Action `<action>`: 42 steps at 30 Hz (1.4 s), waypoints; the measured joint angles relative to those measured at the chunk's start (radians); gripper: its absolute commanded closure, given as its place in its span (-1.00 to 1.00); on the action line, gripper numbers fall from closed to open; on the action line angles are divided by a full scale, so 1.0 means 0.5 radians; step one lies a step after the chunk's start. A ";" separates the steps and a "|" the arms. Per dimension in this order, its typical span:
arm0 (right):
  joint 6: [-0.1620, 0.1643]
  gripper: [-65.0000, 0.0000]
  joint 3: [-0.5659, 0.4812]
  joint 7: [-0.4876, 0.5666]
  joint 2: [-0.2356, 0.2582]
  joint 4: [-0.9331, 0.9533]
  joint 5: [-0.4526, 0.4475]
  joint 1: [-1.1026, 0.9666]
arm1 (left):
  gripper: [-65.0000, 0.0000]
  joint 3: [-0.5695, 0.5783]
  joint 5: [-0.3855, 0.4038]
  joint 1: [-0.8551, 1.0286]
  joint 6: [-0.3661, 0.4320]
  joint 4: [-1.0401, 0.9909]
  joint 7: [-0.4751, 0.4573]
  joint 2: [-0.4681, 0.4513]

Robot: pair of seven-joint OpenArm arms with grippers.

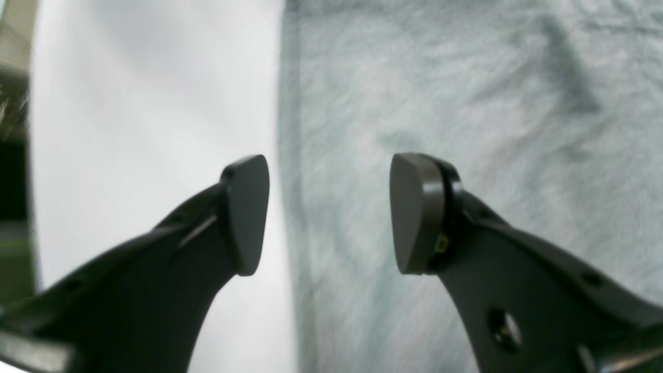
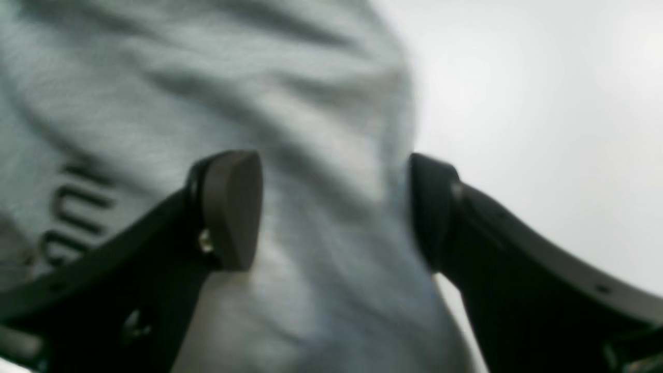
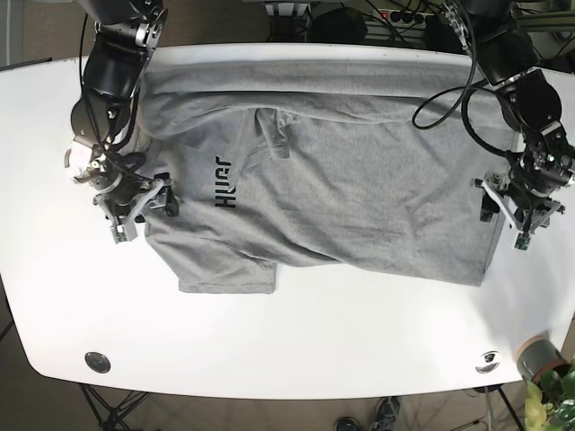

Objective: Fold the T-shirt properly
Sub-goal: 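Move both grippers to the shirt's side edges and grasp them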

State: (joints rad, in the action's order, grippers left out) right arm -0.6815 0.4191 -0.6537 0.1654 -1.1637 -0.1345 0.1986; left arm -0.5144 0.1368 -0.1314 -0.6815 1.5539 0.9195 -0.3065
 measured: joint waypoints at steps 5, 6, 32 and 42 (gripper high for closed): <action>-0.049 0.48 -0.069 -0.001 -0.074 -0.065 -0.055 -0.043 | -0.05 0.011 -0.043 -0.195 0.375 -0.304 -0.048 -0.027; -0.052 0.66 -0.069 -0.001 -0.070 -0.065 -0.053 -0.045 | -0.09 0.002 -0.075 -0.248 0.444 -0.388 -0.063 -0.039; -0.035 0.89 -0.052 -0.062 -0.053 -0.111 -0.008 -0.054 | -0.54 0.282 -0.214 -0.918 0.702 -1.990 -0.989 -0.164; -0.036 0.89 -0.052 -0.092 -0.055 -0.146 0.000 -0.060 | -0.53 0.279 -0.195 -0.940 0.285 -2.098 -0.924 -0.159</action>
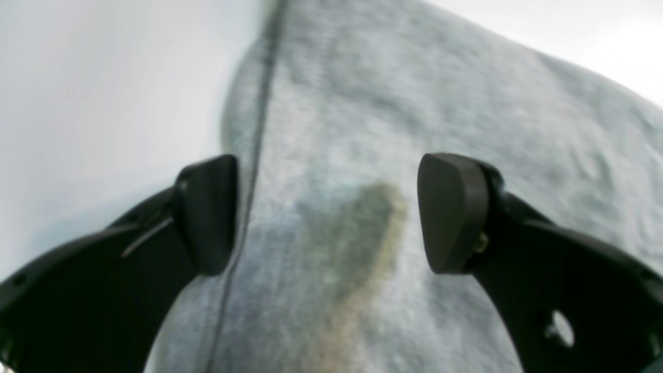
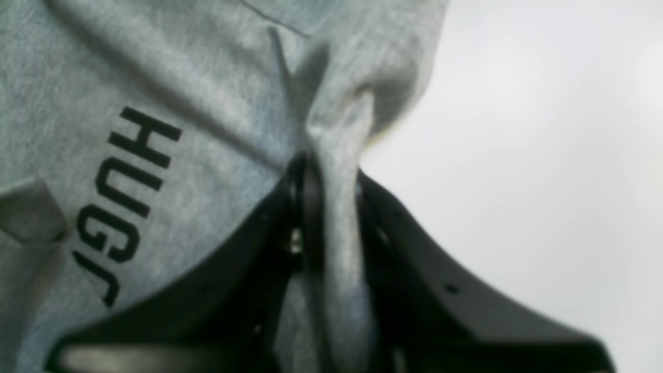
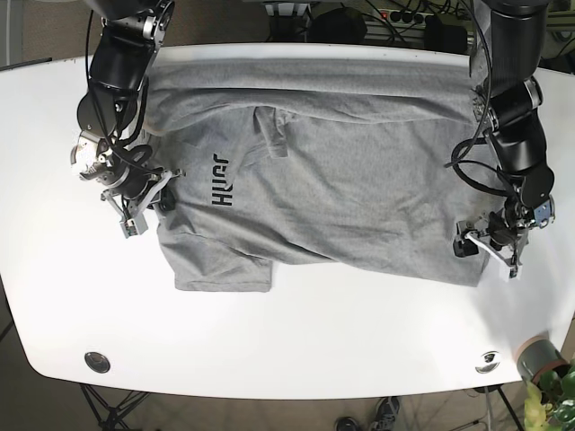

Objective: Fold the T-shirt properly
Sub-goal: 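Move both grippers to the shirt's side edges and grasp them, then lift the grey shirt high with both grippers and flip it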

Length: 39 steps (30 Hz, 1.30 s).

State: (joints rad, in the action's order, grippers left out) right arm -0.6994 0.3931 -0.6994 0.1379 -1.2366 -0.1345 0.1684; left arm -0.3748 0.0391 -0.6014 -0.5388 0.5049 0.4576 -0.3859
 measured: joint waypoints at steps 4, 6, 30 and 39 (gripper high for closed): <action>0.001 0.89 -0.001 -0.001 0.000 -0.002 0.001 0.001 | -0.21 -0.004 0.014 -0.011 -0.083 0.019 0.105 0.027; 0.001 0.89 -0.001 -0.001 0.000 -0.002 0.001 0.001 | 0.12 -0.004 0.018 -0.019 -0.124 0.019 0.151 0.039; -0.001 0.94 -0.015 -0.131 0.011 -0.179 0.046 0.199 | 1.00 -0.264 -0.025 0.098 -0.310 0.726 0.616 0.139; -0.001 0.94 -0.015 -0.294 0.114 -0.170 0.065 0.616 | 1.00 -0.092 0.005 -0.068 -0.307 1.196 0.729 0.269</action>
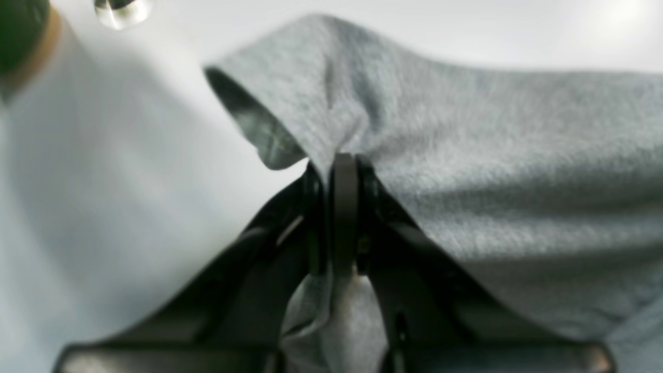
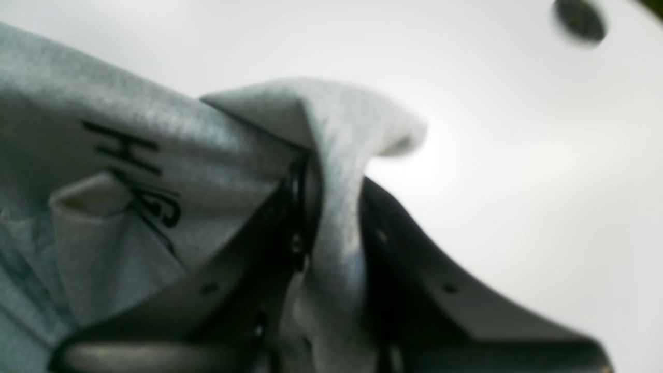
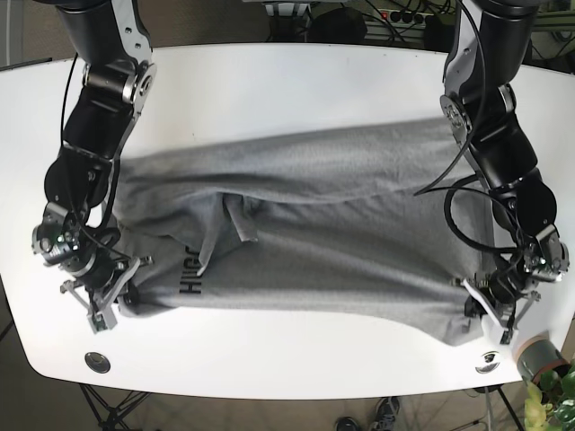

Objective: Fold the T-shirt properly
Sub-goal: 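Lift the grey shirt high with both grippers and flip it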

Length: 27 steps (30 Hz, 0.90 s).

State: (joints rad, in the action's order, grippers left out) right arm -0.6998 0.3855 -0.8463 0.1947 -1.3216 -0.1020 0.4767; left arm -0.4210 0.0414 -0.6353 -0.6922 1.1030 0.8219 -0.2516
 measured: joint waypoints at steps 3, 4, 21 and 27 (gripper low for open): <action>0.000 0.94 -0.024 -0.048 0.002 0.018 0.084 0.188 | 1.00 0.027 0.008 -0.162 0.072 0.022 0.008 0.002; 0.001 0.94 -0.052 -0.094 -0.002 0.019 0.122 0.266 | 1.00 0.031 0.006 -0.207 0.093 0.027 0.007 -0.003; -0.018 0.94 -0.513 -0.498 0.143 0.009 0.141 1.549 | 1.00 0.150 0.042 -1.251 0.132 -0.031 0.060 -0.114; -0.015 0.94 -0.519 -0.598 0.148 -0.082 0.101 1.547 | 1.00 0.147 0.063 -1.049 0.117 0.233 0.153 -0.150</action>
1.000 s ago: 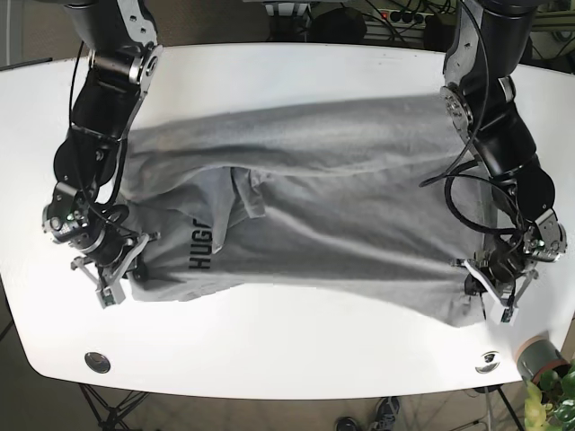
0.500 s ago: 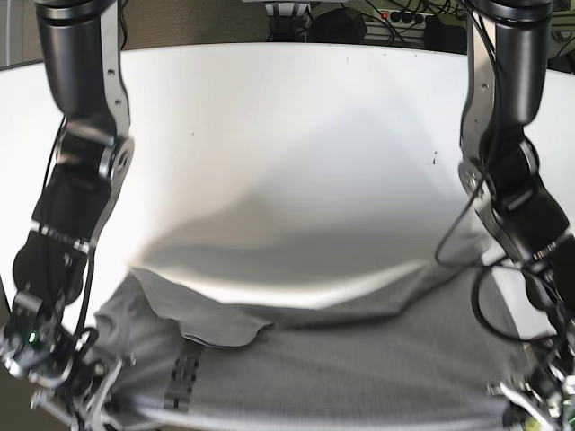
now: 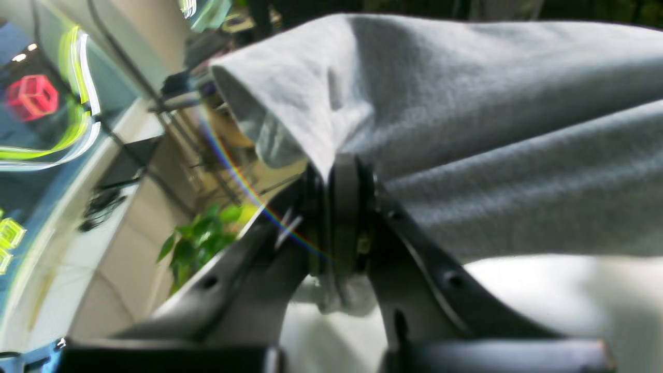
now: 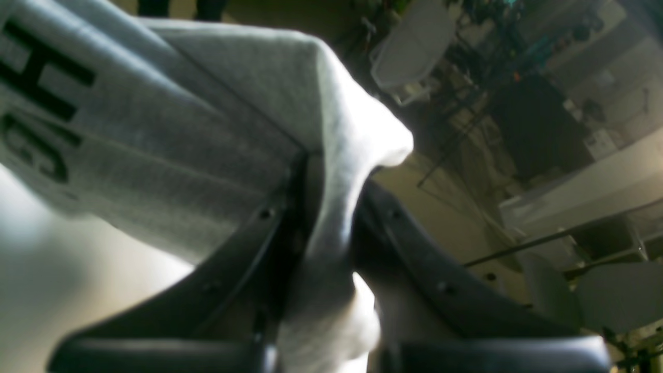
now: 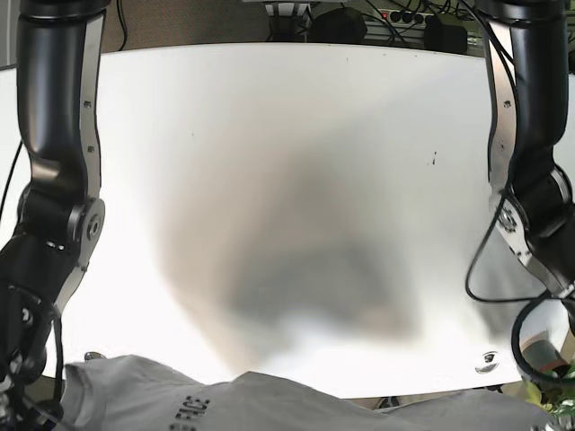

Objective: Fold the T-shirt properly
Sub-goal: 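Lift the grey shirt high with both grippers and flip it, then lay the shirt down, dragging the held edge with both grippers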

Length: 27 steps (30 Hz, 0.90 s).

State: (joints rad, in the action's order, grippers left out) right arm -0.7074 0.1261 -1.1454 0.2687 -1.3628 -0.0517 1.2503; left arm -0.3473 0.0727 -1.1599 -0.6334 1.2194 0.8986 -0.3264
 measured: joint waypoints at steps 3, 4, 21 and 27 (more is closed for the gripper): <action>-0.006 0.94 0.060 -0.008 -0.006 -0.140 -0.008 -0.204 | 1.00 0.005 0.003 0.220 -0.002 0.167 -0.001 0.008; -0.002 0.94 0.095 -0.007 -0.008 -0.179 -0.007 -0.284 | 1.00 0.005 0.010 0.319 -0.009 0.226 0.000 0.011; -0.005 0.94 0.671 -0.053 -0.230 -0.849 -0.231 -1.766 | 1.00 -0.224 -0.007 1.567 -0.072 0.768 0.039 0.115; 0.002 0.94 0.853 -0.086 -0.269 -0.872 -0.389 -2.069 | 1.00 -0.388 0.008 1.815 -0.144 0.828 0.014 0.177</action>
State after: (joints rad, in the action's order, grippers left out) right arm -0.7067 0.5526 -1.1885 0.1345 -1.7988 -0.2462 0.2157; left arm -0.5415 0.0769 -0.2523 -0.7055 1.6333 0.9054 -0.2378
